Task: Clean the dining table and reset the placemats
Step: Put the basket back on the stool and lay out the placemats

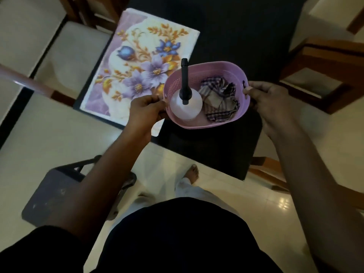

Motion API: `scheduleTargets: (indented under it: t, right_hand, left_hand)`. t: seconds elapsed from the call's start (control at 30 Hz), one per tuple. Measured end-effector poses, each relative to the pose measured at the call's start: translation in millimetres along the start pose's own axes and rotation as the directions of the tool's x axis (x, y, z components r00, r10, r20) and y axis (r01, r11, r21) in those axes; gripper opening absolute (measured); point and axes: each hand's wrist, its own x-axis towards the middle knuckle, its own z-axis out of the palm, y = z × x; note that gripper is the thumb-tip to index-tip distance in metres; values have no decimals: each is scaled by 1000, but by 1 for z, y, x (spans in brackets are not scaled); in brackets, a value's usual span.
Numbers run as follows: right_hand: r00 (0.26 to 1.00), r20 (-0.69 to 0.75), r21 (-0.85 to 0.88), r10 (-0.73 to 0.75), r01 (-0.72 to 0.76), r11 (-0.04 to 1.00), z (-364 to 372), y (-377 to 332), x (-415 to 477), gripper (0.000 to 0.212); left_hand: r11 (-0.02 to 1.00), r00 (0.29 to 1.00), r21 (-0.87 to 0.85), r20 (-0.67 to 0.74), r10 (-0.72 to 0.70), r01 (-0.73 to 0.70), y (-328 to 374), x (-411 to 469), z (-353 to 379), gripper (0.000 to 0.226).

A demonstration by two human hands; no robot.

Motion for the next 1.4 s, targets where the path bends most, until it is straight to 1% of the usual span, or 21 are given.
scheduleTargets:
  t: [0.07, 0.2, 0.33, 0.43, 0.6, 0.7, 0.87, 1.0, 1.1, 1.2, 1.27, 1.4]
  right_hand:
    - [998, 55, 0, -33, 33, 999, 35, -11, -8, 21]
    - [980, 169, -6, -101, 103, 995, 111, -26, -30, 24]
    - [952, 276, -6, -135, 142, 990, 192, -33, -69, 14]
    - [929, 337, -4, -151, 162, 987, 255, -32, -106, 16]
    - [874, 474, -43, -106, 143, 989, 351, -13, -166, 13]
    - [832, 546, -96, -99, 179, 979, 400, 5, -199, 16]
    - [745, 667, -235, 24, 179, 955, 480, 45, -236, 14]
    - [693, 715, -349, 92, 239, 906, 537, 80, -250, 11]
    - [660, 728, -422, 184, 219, 880, 577, 111, -252, 10]
    - [670, 697, -510, 255, 214, 833, 612, 148, -245, 15]
    - [678, 674, -565, 294, 217, 796, 633, 173, -237, 14]
    - [709, 626, -646, 324, 238, 725, 660, 212, -226, 15]
  left_hand:
    - [999, 997, -37, -73, 13, -16, -3, -10, -39, 12]
    - [995, 985, -86, -172, 28, -44, -17, -38, -122, 14]
    - [985, 959, -157, -282, 28, -75, -34, -75, -207, 13]
    - [978, 939, -190, -345, 20, -91, -51, -108, -269, 12]
    - [971, 894, -224, -446, -30, -79, -99, -155, -371, 16]
    - [969, 860, -240, -506, -68, -65, -132, -181, -417, 14]
    - [954, 788, -298, -594, -164, -26, -183, -211, -474, 14]
    - [939, 725, -338, -631, -277, 64, -233, -215, -508, 18]
    - [913, 681, -382, -632, -370, 142, -273, -206, -532, 21]
    - [886, 634, -416, -633, -445, 206, -311, -193, -552, 21]
    - [870, 609, -437, -632, -478, 229, -333, -182, -563, 19]
    - [839, 578, -478, -620, -531, 259, -362, -166, -577, 17]
